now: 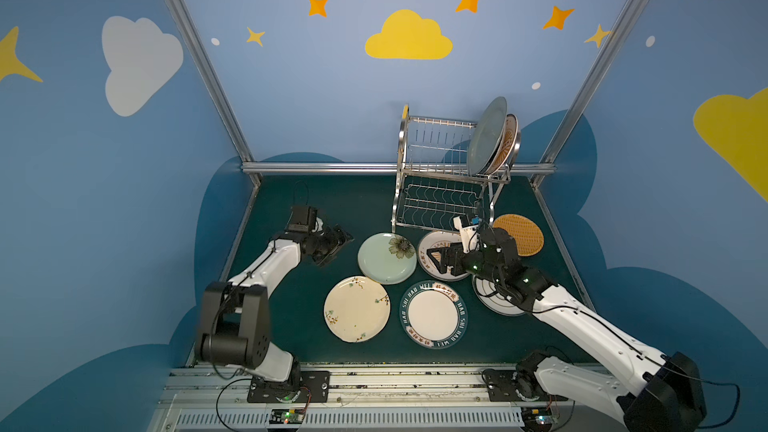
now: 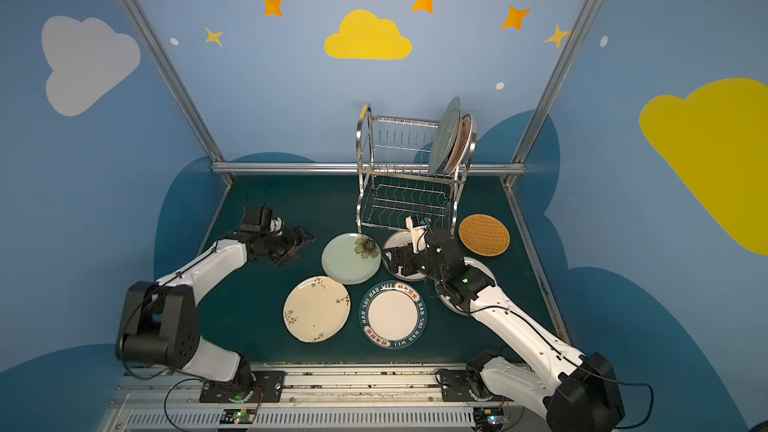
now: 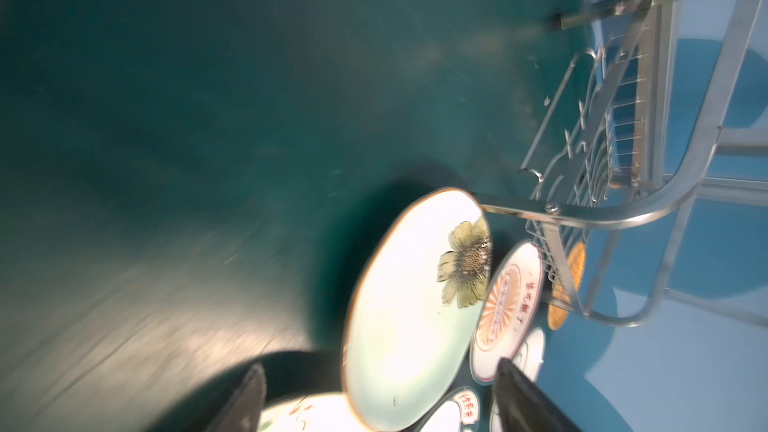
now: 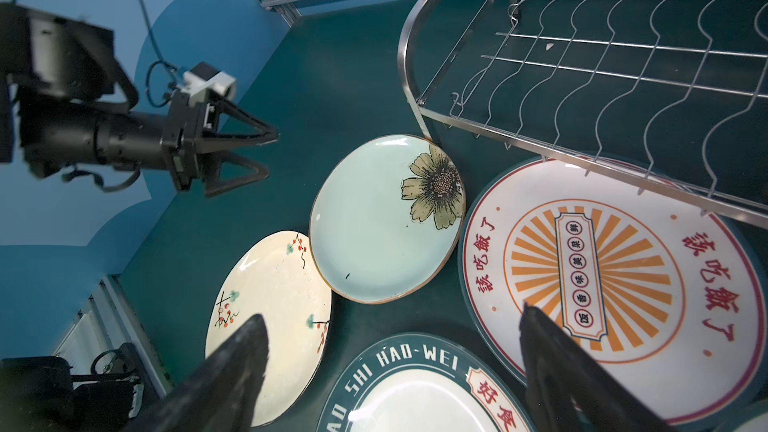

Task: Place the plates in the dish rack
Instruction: 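Move the left gripper to the rim of the mint sunflower plate, then grasp the mint sunflower plate rim with left gripper and tilt it up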

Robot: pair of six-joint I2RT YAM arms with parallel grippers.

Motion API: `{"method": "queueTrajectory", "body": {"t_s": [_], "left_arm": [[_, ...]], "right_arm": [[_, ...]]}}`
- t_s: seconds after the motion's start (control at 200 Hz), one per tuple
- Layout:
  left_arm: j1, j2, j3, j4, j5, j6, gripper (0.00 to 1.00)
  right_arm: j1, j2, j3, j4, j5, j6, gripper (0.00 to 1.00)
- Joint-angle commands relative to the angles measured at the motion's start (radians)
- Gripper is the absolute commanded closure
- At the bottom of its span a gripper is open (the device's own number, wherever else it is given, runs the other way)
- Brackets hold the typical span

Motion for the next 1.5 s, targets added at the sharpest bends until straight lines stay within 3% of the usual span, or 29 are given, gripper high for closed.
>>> {"method": "queueTrajectory", "body": {"t_s": [0.0,0.105,0.446,0.771,1.056,1.492], "left_arm": [[0.011,0.120,0.089,-0.052,0.191,0.164,0.18],[0.011,0.227,0.183,-0.118,0.270,0.246,0.20],[-0.015,0.360,0.257,-0.218,0.307,0.338,0.23],[-0.032,0.411,0.241,-0.162,0.330,0.310,0.30],[-0.042,0.442,0.235,-0.120,0.351,0.279,0.46],[-0.050,0.464,0.231,-0.106,0.345,0.268,0.59]], "right_arm": [[-0.006,-0.016,-0.018,0.043,-0.012,-0.004,0.08],[-0.010,-0.020,-0.022,0.048,-0.006,-0.005,0.08],[-0.014,-0.017,-0.021,0.043,-0.008,0.001,0.08],[-0.019,-0.019,-0.021,0.043,-0.020,0.003,0.08],[-0.018,-0.002,-0.017,0.046,-0.030,0.004,0.08],[-0.017,-0.002,-0.017,0.044,-0.028,0.004,0.08]]}}
